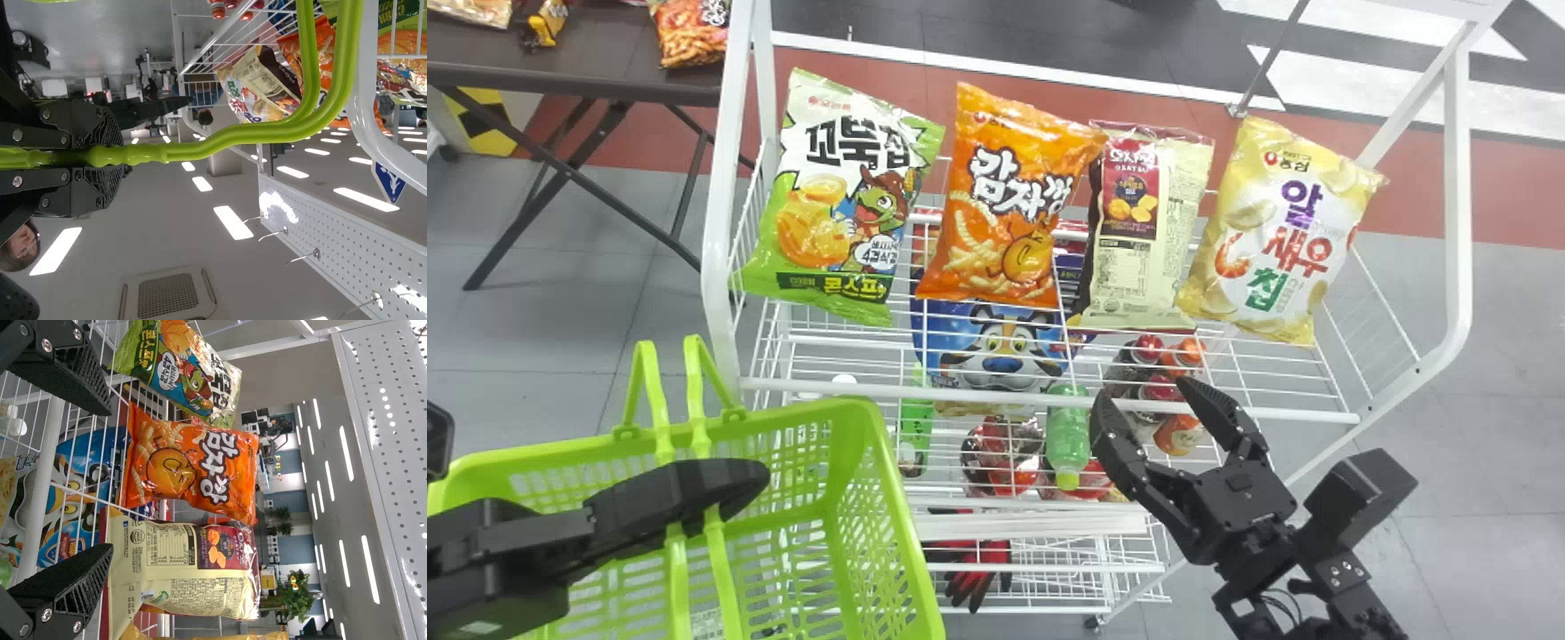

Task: Hold basket handle with left hand then pick Gamjakkang with right hand and place into basket

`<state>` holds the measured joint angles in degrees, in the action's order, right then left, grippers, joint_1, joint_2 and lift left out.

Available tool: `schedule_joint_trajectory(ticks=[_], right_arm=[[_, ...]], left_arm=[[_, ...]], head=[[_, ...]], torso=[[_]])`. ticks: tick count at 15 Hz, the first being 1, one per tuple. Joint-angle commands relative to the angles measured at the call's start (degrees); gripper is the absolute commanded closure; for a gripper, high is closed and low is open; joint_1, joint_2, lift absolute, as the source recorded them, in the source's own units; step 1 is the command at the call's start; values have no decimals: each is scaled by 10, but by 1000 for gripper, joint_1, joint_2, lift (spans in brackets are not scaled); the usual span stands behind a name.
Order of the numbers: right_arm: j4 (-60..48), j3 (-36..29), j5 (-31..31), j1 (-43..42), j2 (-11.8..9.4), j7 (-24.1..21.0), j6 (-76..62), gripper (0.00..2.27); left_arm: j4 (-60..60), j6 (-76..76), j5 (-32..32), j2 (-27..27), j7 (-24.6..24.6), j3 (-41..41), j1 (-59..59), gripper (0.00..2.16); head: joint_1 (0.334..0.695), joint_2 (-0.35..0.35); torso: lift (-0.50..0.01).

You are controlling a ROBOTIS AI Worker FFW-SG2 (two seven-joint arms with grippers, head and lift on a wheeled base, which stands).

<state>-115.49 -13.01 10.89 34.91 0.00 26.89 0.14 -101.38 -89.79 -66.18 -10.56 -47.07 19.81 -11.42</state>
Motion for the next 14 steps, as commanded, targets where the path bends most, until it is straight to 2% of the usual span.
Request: schedule_joint_trajectory(ticks=[1, 9, 14], right_arm=[[0, 0, 0, 1, 1, 0, 0, 100], [2, 0, 0, -1, 1, 0, 0, 103], [9, 13, -1, -43, 1, -9, 28, 73]], left_arm=[[0, -2, 0, 0, -1, 0, 0, 2142], [8, -2, 1, 0, -7, 0, 4, 2142], [17, -2, 1, 0, -11, -4, 5, 2142]], head=[[695, -236], [695, -235], [695, -230]], torso=[[-17], [-17], [-17]])
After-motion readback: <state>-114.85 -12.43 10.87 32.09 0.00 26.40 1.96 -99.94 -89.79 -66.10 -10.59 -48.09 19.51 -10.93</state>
